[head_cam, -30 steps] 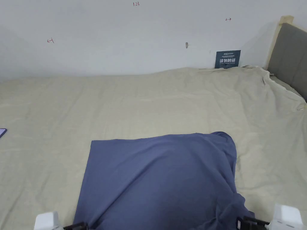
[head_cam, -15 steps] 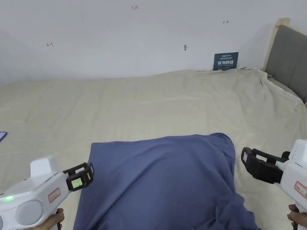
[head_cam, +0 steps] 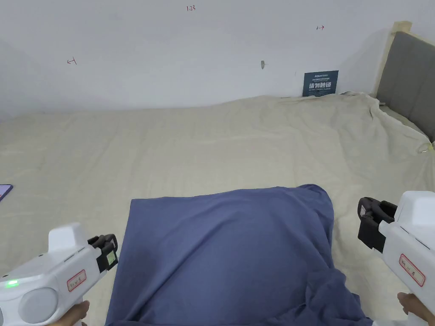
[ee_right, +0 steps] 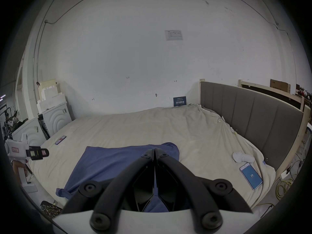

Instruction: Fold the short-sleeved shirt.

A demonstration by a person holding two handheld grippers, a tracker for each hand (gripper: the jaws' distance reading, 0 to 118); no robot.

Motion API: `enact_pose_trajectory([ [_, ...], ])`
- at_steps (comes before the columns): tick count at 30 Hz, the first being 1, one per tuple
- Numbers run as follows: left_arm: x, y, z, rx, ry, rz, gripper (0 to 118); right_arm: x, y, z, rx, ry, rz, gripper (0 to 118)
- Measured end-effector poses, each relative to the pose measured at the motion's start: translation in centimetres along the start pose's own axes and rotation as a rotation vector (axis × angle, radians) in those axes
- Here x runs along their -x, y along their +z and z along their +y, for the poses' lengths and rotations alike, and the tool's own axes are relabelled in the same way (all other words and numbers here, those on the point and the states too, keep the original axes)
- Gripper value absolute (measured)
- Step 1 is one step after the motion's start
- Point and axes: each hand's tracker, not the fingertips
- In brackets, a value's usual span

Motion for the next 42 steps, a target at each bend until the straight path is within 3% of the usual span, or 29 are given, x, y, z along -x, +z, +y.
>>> enact_pose_trajectory([
  [2, 1.2, -0.4, -1.3, 0.071, 0.005, 0.022, 0, 0.0, 0.1, -0.3, 0.007, -0.002, -0.001, 0],
  [6, 3.5, -1.3, -4.1, 0.205, 0.057, 0.063, 18, -0.4, -0.3, -1.0, 0.028, -0.014, 0.0, 0],
  [9, 4.6, -2.1, -6.7, 0.285, 0.07, 0.147, 91, -0.5, -0.5, -1.6, 0.049, -0.011, 0.001, 0],
  [10, 5.0, -2.3, -7.7, 0.295, 0.079, 0.172, 101, -0.5, -0.5, -1.8, 0.053, -0.011, 0.0, 0],
  [11, 5.4, -2.5, -8.4, 0.292, 0.09, 0.175, 102, -0.7, -0.5, -2.1, 0.054, -0.012, 0.0, 0],
  [18, 5.9, -5.0, -11.6, 0.398, 0.079, 0.194, 99, -1.7, -0.4, -3.6, 0.096, -0.036, -0.013, 0],
  [20, 5.5, -5.6, -11.9, 0.411, 0.047, 0.196, 80, -2.0, -0.3, -4.1, 0.106, -0.041, -0.018, 0],
  [22, 5.2, -6.1, -12.1, 0.442, 0.038, 0.15, 41, -2.3, -0.2, -4.5, 0.113, -0.048, -0.025, 0],
  [24, 5.1, -6.6, -12.2, 0.474, 0.08, 0.101, 14, -2.6, -0.1, -4.9, 0.12, -0.051, -0.028, 0],
  [26, 4.9, -6.3, -12.1, 0.457, 0.086, 0.111, 6, -3.0, -0.1, -5.4, 0.142, -0.045, -0.037, 0],
  [29, 4.5, -5.6, -11.6, 0.417, 0.034, 0.109, 3, -3.8, -0.7, -6.7, 0.246, -0.041, -0.053, 1],
  [30, 4.4, -5.3, -11.4, 0.41, 0.018, 0.104, 3, -4.0, -1.0, -7.3, 0.27, -0.045, -0.056, 8],
  [31, 4.2, -5.0, -11.1, 0.394, -0.001, 0.099, 3, -4.1, -1.3, -8.2, 0.309, -0.038, -0.061, 19],
  [33, 4.1, -4.6, -10.4, 0.38, -0.008, 0.097, 3, -4.3, -1.9, -10.0, 0.38, -0.019, -0.059, 57],
  [37, 4.1, -4.0, -9.4, 0.356, -0.013, 0.089, 3, -4.3, -3.5, -14.1, 0.531, -0.018, -0.064, 72],
  [42, 4.2, -3.7, -8.9, 0.334, -0.011, 0.081, 3, -4.1, -5.1, -17.7, 0.629, -0.007, -0.064, 72],
])
